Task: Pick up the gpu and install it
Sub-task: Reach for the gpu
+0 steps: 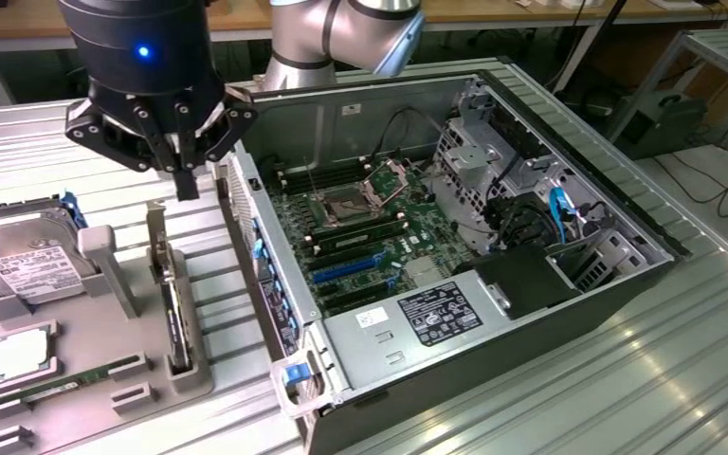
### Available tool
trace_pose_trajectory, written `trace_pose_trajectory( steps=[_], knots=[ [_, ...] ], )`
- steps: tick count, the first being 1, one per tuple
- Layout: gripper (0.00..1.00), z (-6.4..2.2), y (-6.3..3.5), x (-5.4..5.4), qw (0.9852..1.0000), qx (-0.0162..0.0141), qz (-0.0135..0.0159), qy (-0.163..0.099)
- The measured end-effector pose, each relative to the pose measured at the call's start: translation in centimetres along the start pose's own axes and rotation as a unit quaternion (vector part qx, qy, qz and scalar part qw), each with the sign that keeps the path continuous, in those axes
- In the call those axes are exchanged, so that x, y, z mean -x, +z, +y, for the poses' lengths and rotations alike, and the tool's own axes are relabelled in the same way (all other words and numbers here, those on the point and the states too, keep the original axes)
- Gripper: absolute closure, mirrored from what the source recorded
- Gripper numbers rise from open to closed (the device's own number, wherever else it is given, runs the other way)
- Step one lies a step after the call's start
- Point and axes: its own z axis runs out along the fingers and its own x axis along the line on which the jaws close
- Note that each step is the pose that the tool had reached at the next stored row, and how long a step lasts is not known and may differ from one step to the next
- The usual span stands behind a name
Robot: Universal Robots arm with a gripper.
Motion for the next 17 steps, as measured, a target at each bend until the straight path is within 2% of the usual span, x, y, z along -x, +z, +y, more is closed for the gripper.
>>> trace_pose_trajectory(
  steps=[5, 10, 17],
  knots=[
    [0.89, -0.42, 0.07, -0.3, 1.0, 0.0, 0.0006, 0.0],
    [0.89, -1.05, 0.07, -1.2, 1.0, 0.0, 0.0008, -0.002],
    [0.89, -1.25, 0.14, -1.7, 0.9996, 0.0008, 0.0021, -0.027]
  ],
)
